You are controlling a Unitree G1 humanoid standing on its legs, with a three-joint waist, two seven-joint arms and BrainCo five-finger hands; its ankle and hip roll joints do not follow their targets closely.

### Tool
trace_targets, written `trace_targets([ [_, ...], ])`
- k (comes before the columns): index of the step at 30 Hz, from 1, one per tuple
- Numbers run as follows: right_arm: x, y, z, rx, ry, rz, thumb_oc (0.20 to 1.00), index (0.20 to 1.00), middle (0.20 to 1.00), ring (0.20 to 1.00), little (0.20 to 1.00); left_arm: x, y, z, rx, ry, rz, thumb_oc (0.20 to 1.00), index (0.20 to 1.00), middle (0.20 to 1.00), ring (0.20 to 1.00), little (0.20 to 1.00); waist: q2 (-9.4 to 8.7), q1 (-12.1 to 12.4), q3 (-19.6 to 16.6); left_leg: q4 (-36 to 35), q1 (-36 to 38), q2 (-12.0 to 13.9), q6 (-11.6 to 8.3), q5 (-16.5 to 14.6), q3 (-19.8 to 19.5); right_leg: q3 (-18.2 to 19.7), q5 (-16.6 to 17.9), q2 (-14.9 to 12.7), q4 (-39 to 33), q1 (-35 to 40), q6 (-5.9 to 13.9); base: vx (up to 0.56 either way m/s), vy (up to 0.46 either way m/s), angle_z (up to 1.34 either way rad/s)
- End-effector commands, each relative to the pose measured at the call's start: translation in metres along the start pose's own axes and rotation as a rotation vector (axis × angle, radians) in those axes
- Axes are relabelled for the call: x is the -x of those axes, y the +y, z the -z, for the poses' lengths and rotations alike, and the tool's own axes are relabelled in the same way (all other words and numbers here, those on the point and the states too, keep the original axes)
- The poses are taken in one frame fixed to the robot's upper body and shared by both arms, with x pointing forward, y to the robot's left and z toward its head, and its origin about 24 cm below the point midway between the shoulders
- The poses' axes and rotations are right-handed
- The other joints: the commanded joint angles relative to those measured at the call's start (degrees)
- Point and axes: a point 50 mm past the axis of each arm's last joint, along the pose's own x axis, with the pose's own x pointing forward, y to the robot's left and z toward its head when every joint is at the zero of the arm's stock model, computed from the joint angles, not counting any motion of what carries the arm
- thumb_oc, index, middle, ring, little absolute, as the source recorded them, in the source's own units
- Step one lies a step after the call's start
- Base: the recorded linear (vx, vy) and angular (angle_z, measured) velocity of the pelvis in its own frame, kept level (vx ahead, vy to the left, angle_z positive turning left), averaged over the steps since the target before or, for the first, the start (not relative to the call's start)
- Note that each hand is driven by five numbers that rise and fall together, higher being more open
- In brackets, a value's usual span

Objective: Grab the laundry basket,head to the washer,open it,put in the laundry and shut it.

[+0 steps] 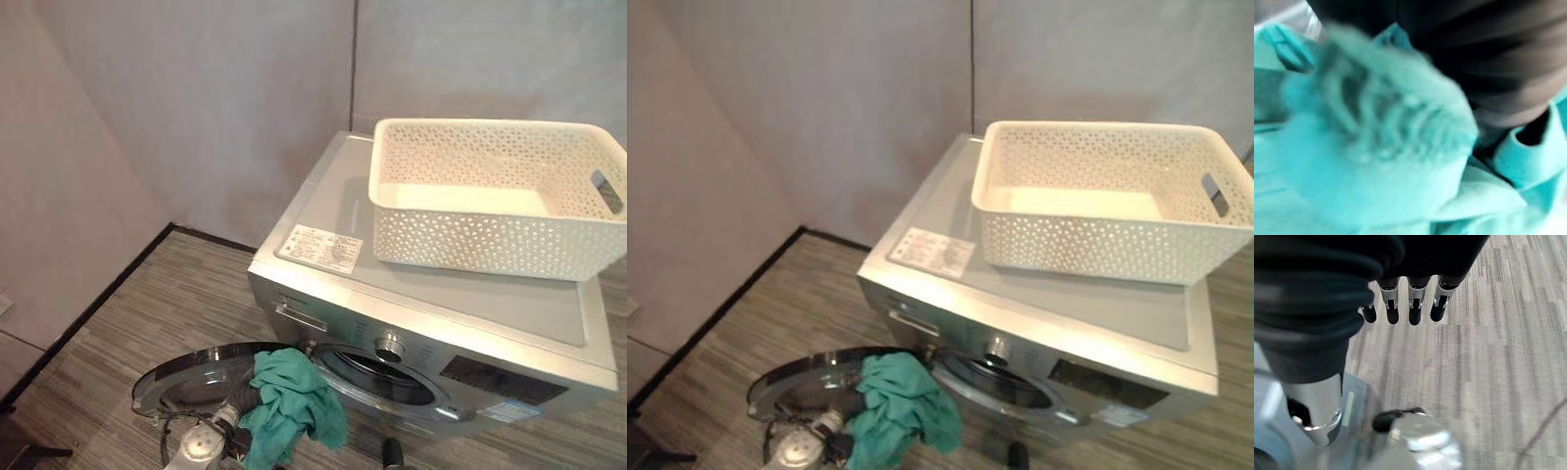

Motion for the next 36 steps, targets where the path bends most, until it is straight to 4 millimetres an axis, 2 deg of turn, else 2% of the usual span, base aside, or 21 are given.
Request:
trace_targets([
  [1,0.003,0.016,-0.007,0.087,-0.055,-0.041,1.000,1.000,1.000,1.000,1.000,-0.017,0.020,-0.051,-0.038,-0.209,-0.081,0.200,0.200,0.200,0.200,0.200,-3.80,-0.54,4.03,5.41,-3.76,-0.25,2.01,-4.11,0.99,-2.54,-3.48,-4.28,1.15,0.32,2.58,-0.16,-0.019,-0.11],
  [3,0.005,0.021,-0.018,0.139,-0.126,-0.055,1.000,1.000,1.000,1.000,1.000,-0.035,0.021,-0.072,-0.033,-0.256,-0.108,0.200,0.200,0.200,0.200,0.200,-5.38,-1.94,5.62,8.70,-7.92,-0.10,1.71,-4.49,1.38,-1.37,-2.68,-4.34,1.41,-2.71,2.38,-0.22,-0.048,-0.21],
  [4,0.005,0.021,-0.019,0.138,-0.126,-0.055,1.000,1.000,1.000,1.000,1.000,-0.036,0.021,-0.073,-0.034,-0.258,-0.108,0.200,0.200,0.200,0.200,0.200,-5.36,-1.93,5.54,9.05,-8.31,-0.12,1.73,-4.61,1.35,-1.34,-2.66,-4.37,1.48,-2.97,2.38,-0.29,-0.067,-0.15],
  [5,0.006,0.023,-0.030,0.159,-0.180,-0.053,1.000,1.000,1.000,1.000,1.000,-0.046,0.023,-0.090,-0.035,-0.301,-0.133,0.200,0.200,0.200,0.200,0.200,-6.56,-2.64,6.94,12.14,-12.02,-0.17,1.53,-5.12,1.34,-0.36,-2.15,-4.46,2.25,-5.76,2.20,-0.16,-0.030,-0.12],
  [6,0.006,0.023,-0.031,0.158,-0.181,-0.053,1.000,1.000,1.000,1.000,1.000,-0.046,0.023,-0.090,-0.035,-0.303,-0.133,0.200,0.200,0.200,0.200,0.200,-6.54,-2.66,6.83,12.49,-12.43,-0.18,1.55,-5.24,1.30,-0.34,-2.16,-4.48,2.38,-6.06,2.20,-0.30,-0.048,-0.15],
  [9,0.012,0.031,-0.065,0.189,-0.313,-0.064,1.000,1.000,1.000,1.000,1.000,-0.061,0.029,-0.125,-0.018,-0.392,-0.181,0.200,0.200,0.200,0.200,0.200,-8.11,-3.79,8.80,19.03,-20.70,-0.83,1.83,-6.60,1.37,2.20,-1.20,-4.86,4.77,-13.07,1.92,-0.32,-0.020,-0.13],
  [10,0.017,0.036,-0.086,0.209,-0.399,-0.072,1.000,1.000,1.000,1.000,1.000,-0.066,0.033,-0.138,0.001,-0.423,-0.215,0.200,0.200,0.200,0.200,0.200,-8.76,-4.43,9.43,23.22,-25.13,-0.65,2.17,-8.07,1.77,3.67,-0.98,-4.36,6.71,-17.43,1.55,-0.33,-0.003,-0.18],
  [11,0.022,0.040,-0.098,0.231,-0.457,-0.079,1.000,1.000,1.000,1.000,1.000,-0.068,0.037,-0.147,0.013,-0.444,-0.240,0.200,0.200,0.200,0.200,0.200,-9.14,-4.77,9.71,25.52,-27.52,-0.32,2.47,-8.84,2.07,4.71,-0.84,-4.06,7.74,-19.93,1.39,-0.25,0.004,-0.24],
  [12,0.022,0.040,-0.098,0.231,-0.457,-0.079,1.000,1.000,1.000,1.000,1.000,-0.068,0.037,-0.147,0.013,-0.445,-0.240,0.200,0.200,0.200,0.200,0.200,-9.09,-4.75,9.59,25.71,-27.77,-0.28,2.48,-8.93,2.07,4.74,-0.85,-4.02,7.83,-20.15,1.39,-0.14,0.009,-0.29],
  [14,0.039,0.053,-0.131,0.296,-0.615,-0.101,1.000,1.000,1.000,1.000,1.000,-0.073,0.047,-0.168,0.031,-0.486,-0.305,0.200,0.200,0.200,0.200,0.200,-10.78,-6.00,10.49,31.42,-33.63,0.91,3.37,-10.79,2.97,7.12,-0.34,-2.93,10.14,-26.40,1.16,-0.21,0.008,-0.44],
  [16,0.043,0.057,-0.137,0.304,-0.650,-0.110,1.000,1.000,1.000,1.000,1.000,-0.074,0.051,-0.174,0.039,-0.498,-0.330,0.200,0.200,0.200,0.200,0.200,-11.35,-6.32,10.73,33.01,-35.22,1.32,3.60,-11.38,3.08,7.64,-0.26,-2.51,10.76,-28.10,1.09,-0.11,0.008,-0.48],
  [17,0.047,0.060,-0.144,0.310,-0.678,-0.116,1.000,1.000,1.000,1.000,1.000,-0.075,0.055,-0.179,0.046,-0.507,-0.352,0.200,0.200,0.200,0.200,0.200,-10.99,-6.06,10.97,35.18,-36.16,2.57,3.65,-14.32,2.67,8.08,-1.52,-1.14,11.61,-29.15,1.36,-0.06,0.018,-0.41],
  [21,0.064,0.079,-0.162,0.317,-0.776,-0.168,1.000,1.000,1.000,1.000,1.000,-0.075,0.069,-0.205,0.019,-0.565,-0.437,0.200,0.200,0.200,0.200,0.200,-13.12,-6.98,12.83,42.81,-43.24,3.45,4.63,-17.16,2.38,9.60,-1.26,0.44,14.07,-35.02,1.30,-0.13,-0.005,-0.38],
  [24,0.073,0.088,-0.171,0.333,-0.829,-0.182,1.000,1.000,1.000,1.000,1.000,-0.076,0.065,-0.222,0.017,-0.610,-0.455,0.200,0.200,0.200,0.200,0.200,-13.42,-7.50,14.34,46.53,-48.48,3.36,4.88,-18.51,1.32,9.78,-1.35,0.70,15.53,-39.23,1.29,-0.12,-0.006,-0.21],
  [25,0.081,0.093,-0.175,0.325,-0.868,-0.197,1.000,1.000,1.000,1.000,1.000,-0.080,0.055,-0.229,0.025,-0.626,-0.440,0.200,0.200,0.200,0.200,0.200,-13.36,-7.78,15.40,48.28,-51.49,3.34,4.94,-19.19,1.07,9.92,-1.37,0.82,16.25,-41.87,1.25,-0.08,0.014,0.12],
  [30,0.094,0.095,-0.181,0.281,-0.944,-0.201,1.000,1.000,1.000,1.000,1.000,-0.083,0.045,-0.241,0.067,-0.650,-0.456,0.200,0.200,0.200,0.200,0.200,-12.72,-8.66,16.35,51.14,-57.80,3.22,5.01,-20.09,0.23,10.46,-1.16,0.93,17.70,-47.76,1.08,-0.03,-0.002,0.02],
  [31,0.104,0.097,-0.184,0.266,-0.997,-0.219,1.000,1.000,1.000,1.000,1.000,-0.083,0.045,-0.252,0.070,-0.673,-0.477,0.200,0.200,0.200,0.200,0.200,-12.67,-9.26,16.58,51.60,-59.78,3.21,5.03,-20.28,0.17,10.79,-1.01,1.16,17.86,-49.99,1.08,0.00,0.000,0.00],
  [32,0.104,0.097,-0.184,0.266,-0.997,-0.218,1.000,1.000,1.000,1.000,1.000,-0.083,0.045,-0.253,0.071,-0.673,-0.477,0.200,0.200,0.200,0.200,0.200,-12.55,-9.30,16.40,51.70,-60.07,3.22,5.03,-20.29,0.12,10.76,-1.03,1.18,17.94,-50.25,1.09,0.00,0.000,0.00],
  [33,0.114,0.096,-0.189,0.262,-1.060,-0.225,1.000,1.000,1.000,1.000,1.000,-0.080,0.053,-0.269,0.074,-0.707,-0.527,0.200,0.200,0.200,0.200,0.200,-12.68,-10.11,16.33,51.92,-61.74,3.52,4.98,-20.47,0.35,11.11,-0.59,1.47,17.77,-52.16,1.18,0.00,0.000,0.00],
  [35,0.119,0.094,-0.188,0.281,-1.100,-0.223,1.000,1.000,1.000,1.000,1.000,-0.071,0.070,-0.296,0.105,-0.772,-0.596,0.200,0.200,0.200,0.200,0.200,-12.58,-11.18,15.74,51.55,-63.25,4.01,4.84,-20.35,0.46,11.18,0.01,1.69,17.14,-54.02,1.32,0.00,-0.004,-0.03],
  [36,0.119,0.094,-0.188,0.281,-1.100,-0.223,1.000,1.000,1.000,1.000,1.000,-0.071,0.070,-0.296,0.105,-0.772,-0.596,0.200,0.200,0.200,0.200,0.200,-12.57,-11.19,15.73,51.56,-63.28,4.01,4.84,-20.34,0.45,11.17,0.01,1.68,17.14,-54.04,1.32,0.01,-0.020,-0.11],
])
